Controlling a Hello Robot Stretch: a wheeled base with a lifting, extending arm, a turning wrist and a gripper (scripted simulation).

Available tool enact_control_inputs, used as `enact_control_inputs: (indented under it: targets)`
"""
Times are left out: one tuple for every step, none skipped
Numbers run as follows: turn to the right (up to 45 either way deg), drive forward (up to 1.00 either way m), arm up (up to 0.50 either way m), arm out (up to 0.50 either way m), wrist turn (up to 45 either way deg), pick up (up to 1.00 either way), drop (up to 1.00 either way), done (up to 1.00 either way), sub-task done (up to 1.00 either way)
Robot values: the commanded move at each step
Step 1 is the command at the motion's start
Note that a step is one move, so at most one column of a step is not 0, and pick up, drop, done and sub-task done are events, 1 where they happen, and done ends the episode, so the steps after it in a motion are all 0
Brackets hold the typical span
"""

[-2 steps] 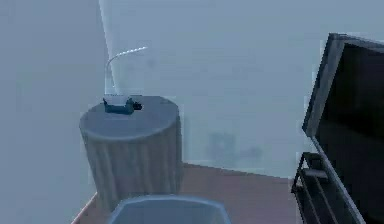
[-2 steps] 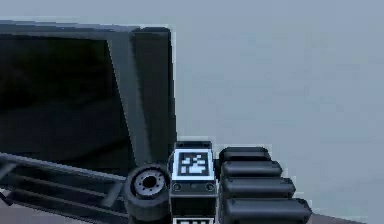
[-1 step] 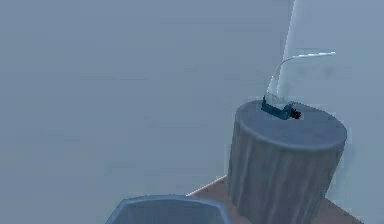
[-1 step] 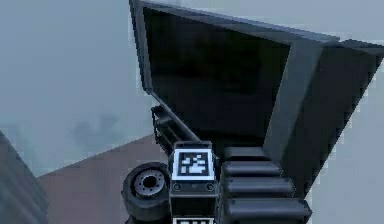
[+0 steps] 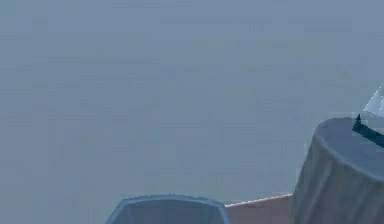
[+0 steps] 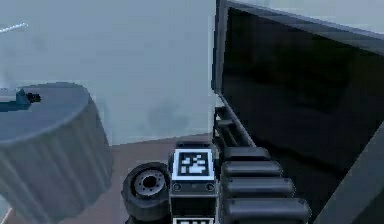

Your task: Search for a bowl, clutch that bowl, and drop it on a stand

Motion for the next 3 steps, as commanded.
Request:
enact_control_inputs:
  targets:
    - [45.0, 0.0, 0.0, 0.0, 0.0, 0.0, 0.0, 0.0, 0.0]
    - [45.0, 0.0, 0.0, 0.0, 0.0, 0.0, 0.0, 0.0, 0.0]
    - [15.0, 0.0, 0.0, 0.0, 0.0, 0.0, 0.0, 0.0, 0.0]
